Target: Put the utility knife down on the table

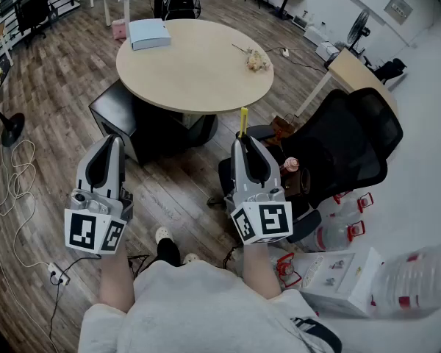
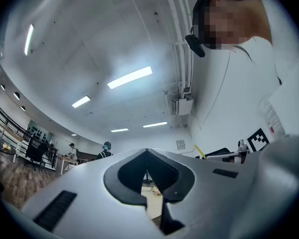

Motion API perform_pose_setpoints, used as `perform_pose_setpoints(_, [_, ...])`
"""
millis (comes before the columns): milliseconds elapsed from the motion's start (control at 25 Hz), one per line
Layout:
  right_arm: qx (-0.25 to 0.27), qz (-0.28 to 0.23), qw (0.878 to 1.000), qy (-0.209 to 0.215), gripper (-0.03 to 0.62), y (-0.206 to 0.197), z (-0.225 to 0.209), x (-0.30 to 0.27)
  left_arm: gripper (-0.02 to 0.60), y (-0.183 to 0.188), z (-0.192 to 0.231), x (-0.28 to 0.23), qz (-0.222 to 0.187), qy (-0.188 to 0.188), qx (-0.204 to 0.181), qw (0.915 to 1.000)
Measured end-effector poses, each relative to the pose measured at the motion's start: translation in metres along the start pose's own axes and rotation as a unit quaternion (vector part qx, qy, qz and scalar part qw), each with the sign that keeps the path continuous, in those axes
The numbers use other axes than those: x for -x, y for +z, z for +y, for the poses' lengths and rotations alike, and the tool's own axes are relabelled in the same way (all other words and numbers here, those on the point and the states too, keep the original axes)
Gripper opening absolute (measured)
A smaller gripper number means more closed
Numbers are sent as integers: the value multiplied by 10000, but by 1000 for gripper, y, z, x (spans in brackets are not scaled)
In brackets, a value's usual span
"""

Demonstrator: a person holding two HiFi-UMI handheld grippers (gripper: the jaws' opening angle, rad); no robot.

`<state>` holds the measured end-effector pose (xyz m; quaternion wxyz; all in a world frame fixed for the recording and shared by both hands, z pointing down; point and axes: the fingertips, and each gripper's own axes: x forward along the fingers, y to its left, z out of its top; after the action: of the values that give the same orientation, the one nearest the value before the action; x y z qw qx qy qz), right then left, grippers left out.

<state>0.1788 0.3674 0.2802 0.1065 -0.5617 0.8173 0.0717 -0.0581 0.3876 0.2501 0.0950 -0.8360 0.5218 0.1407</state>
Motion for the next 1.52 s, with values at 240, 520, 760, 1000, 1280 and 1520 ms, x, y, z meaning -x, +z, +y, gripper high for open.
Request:
perform_pose_setpoints(240, [-37,-27,10000,-64,74,-3,0,-19,8,-3,15,-14,-6,-39,8,10000])
perform_pose_setpoints(520, [-141,-27,9997,-177,74,-10,-4,-58,8,-7,45,-43,-46,-99,2,9999])
perform_pose_setpoints(760, [-112,-144,9996,-234,74,-18,-5,-99,8,-14,78,-74,-142,-169,-14,9998])
perform_pose_setpoints(1000, [-86,-235,9992,-296,74,-24,-3,-137,8,-20,108,-105,-215,-303,-22,9993])
perform_pose_setpoints(1280, [-151,-214,9989,-389,74,-39,-1,-164,8,-35,133,-122,-155,-379,19,9992])
perform_pose_setpoints(1520, [-157,-91,9987,-474,75,-51,-11,-182,8,-49,145,-140,-106,-399,116,9991])
